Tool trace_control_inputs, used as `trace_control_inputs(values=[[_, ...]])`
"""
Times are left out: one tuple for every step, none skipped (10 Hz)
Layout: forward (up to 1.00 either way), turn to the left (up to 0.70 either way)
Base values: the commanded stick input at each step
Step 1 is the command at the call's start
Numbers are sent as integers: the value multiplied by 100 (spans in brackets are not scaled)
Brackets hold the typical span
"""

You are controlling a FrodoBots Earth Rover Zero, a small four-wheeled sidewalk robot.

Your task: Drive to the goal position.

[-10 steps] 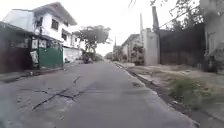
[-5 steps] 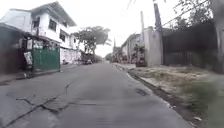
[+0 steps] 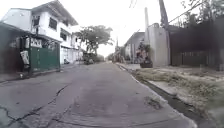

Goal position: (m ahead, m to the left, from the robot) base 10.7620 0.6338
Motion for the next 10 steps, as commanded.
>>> trace_control_inputs(values=[[100, 6], [100, 6], [100, 6], [100, 6], [100, 6], [100, -24], [100, -34], [100, 0], [100, 8], [100, 6]])
